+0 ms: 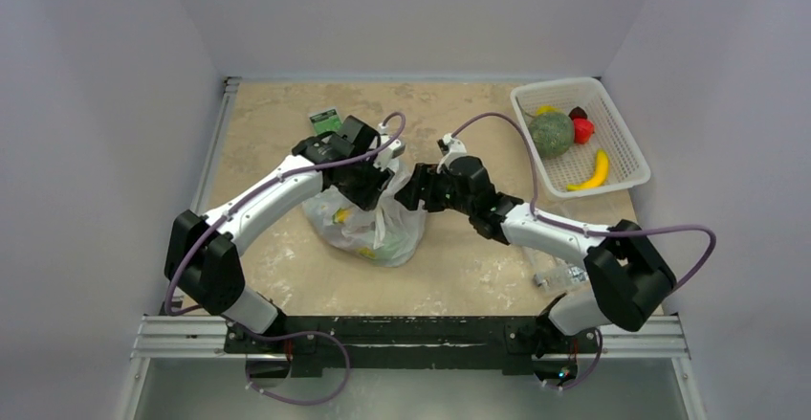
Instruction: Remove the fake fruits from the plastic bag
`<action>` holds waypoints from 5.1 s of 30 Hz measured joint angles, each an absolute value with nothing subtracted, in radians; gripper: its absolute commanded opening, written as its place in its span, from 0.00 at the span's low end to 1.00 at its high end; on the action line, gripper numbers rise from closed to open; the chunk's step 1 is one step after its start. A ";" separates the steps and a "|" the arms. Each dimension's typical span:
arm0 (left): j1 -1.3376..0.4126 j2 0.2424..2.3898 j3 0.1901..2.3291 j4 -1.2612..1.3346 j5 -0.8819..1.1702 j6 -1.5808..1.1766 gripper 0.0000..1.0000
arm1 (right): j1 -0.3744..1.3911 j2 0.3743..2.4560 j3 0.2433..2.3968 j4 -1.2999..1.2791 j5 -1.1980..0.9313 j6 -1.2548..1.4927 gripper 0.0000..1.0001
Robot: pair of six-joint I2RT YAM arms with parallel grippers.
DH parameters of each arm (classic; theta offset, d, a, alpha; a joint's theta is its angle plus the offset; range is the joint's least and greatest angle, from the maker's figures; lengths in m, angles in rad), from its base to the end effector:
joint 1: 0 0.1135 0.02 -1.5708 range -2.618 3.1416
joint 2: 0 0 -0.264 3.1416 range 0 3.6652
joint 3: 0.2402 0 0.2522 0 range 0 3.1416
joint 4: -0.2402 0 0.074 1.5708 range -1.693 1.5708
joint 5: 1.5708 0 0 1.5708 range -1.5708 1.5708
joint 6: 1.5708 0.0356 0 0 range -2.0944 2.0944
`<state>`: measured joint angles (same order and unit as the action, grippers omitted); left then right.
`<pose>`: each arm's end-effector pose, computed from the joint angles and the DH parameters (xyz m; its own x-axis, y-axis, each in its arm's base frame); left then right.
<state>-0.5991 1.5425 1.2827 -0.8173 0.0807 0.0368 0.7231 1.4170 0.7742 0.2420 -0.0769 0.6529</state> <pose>0.2598 -0.1809 0.2760 -0.7049 0.5257 -0.4762 0.6200 0.7828 -0.0535 0.2324 0.2088 0.2328 -0.6654 0.2206 -0.7132 -0.3885 0.7135 0.5832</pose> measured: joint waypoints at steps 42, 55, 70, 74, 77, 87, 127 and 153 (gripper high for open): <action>-0.570 1.415 1.261 -0.832 -0.152 0.053 0.26 | 0.709 1.573 0.858 0.393 -0.183 0.811 0.00; -0.592 1.365 1.248 -0.775 0.019 0.062 0.66 | 0.704 1.573 0.858 0.427 -0.258 0.799 0.00; -0.603 1.478 1.279 -0.833 -0.183 0.036 0.00 | 0.704 1.548 0.858 0.389 -0.247 0.796 0.00; -0.598 1.468 1.279 -0.832 -0.220 0.036 0.00 | 0.691 1.499 0.837 0.370 -0.234 0.798 0.00; -0.579 1.452 1.279 -0.831 -0.237 0.033 0.00 | 0.669 1.482 0.825 0.364 -0.237 0.799 0.00; -0.479 1.377 1.278 -0.823 -0.385 -0.043 0.00 | 0.549 1.415 0.748 0.347 -0.324 0.794 0.00; -0.586 0.874 1.048 -0.574 -0.154 0.150 0.71 | 0.780 1.240 0.895 0.130 -0.296 0.567 0.93; -0.619 0.900 1.037 -0.532 -0.242 0.159 0.72 | 0.915 1.545 0.749 0.474 -0.149 1.345 0.00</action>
<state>-0.6189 0.8997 1.0374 -0.5323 -0.2424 0.1589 0.9146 1.5448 0.7494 0.4744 -0.1493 1.3445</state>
